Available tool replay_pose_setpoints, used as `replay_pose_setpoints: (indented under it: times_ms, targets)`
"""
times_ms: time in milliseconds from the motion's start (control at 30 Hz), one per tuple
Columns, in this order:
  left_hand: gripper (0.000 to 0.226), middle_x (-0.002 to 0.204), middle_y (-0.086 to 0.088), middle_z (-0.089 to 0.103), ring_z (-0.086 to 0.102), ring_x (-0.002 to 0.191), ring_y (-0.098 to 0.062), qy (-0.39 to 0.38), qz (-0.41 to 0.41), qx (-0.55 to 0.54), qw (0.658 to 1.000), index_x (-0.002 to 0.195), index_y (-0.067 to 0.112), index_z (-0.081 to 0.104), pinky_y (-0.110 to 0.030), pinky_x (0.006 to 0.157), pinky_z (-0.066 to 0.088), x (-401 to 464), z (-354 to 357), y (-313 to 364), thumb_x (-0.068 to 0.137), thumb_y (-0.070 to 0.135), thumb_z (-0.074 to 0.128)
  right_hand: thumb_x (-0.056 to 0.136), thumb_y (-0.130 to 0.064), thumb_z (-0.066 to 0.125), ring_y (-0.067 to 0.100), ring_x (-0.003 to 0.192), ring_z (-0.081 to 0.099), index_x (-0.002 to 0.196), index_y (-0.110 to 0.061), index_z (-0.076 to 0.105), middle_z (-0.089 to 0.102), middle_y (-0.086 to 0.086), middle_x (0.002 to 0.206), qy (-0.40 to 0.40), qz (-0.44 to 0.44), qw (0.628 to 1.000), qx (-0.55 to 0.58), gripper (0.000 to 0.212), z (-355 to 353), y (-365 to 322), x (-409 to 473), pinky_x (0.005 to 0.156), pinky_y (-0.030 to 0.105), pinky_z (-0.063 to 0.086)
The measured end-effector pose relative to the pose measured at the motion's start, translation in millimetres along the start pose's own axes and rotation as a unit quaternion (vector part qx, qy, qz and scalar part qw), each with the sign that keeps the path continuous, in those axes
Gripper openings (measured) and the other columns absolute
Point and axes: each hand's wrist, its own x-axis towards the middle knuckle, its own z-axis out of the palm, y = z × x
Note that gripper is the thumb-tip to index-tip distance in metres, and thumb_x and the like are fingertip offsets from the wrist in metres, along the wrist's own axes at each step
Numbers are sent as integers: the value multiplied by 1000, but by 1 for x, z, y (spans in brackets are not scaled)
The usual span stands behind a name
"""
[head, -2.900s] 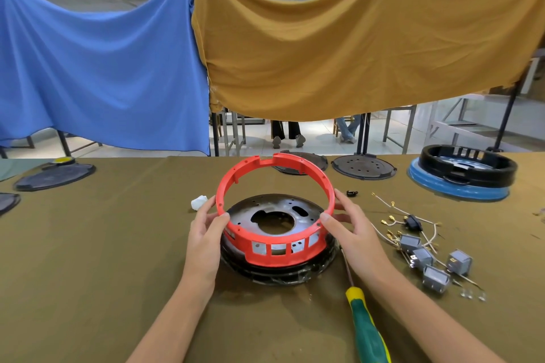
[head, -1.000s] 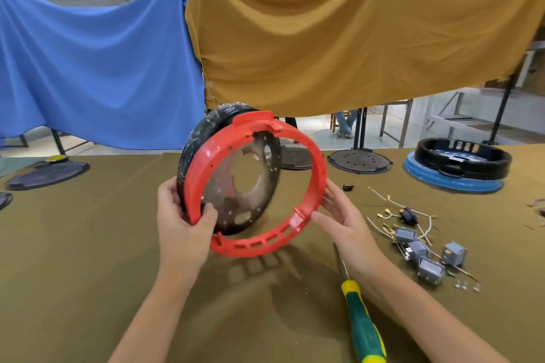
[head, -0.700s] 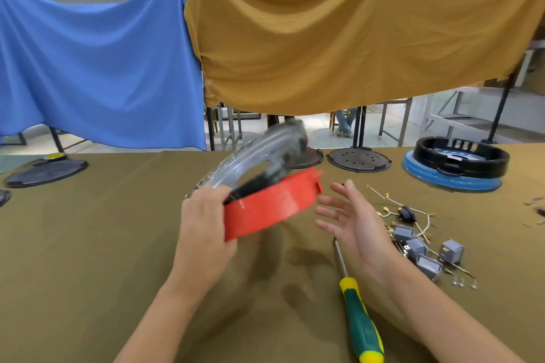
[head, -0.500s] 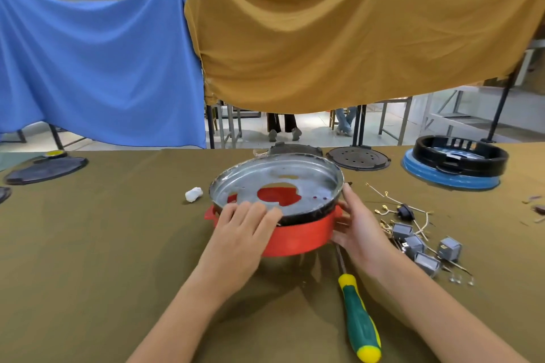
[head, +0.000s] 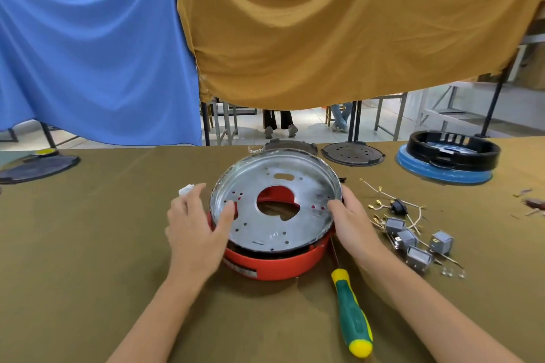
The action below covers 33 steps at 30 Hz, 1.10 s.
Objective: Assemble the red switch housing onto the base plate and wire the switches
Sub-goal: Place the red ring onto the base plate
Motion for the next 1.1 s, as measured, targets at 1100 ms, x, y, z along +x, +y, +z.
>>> replay_pose_setpoints:
  times_ms: [1100]
  targets:
    - [36,116,9,26,43,102,4,-118,160,-187,962,104,39,55,-3,89,34,-11,-10,5,78,65,58,98,-47,46,27,106,66,100,-19,70,72,6,106,138,41,974,177,37,-20,1,18,100,51,48]
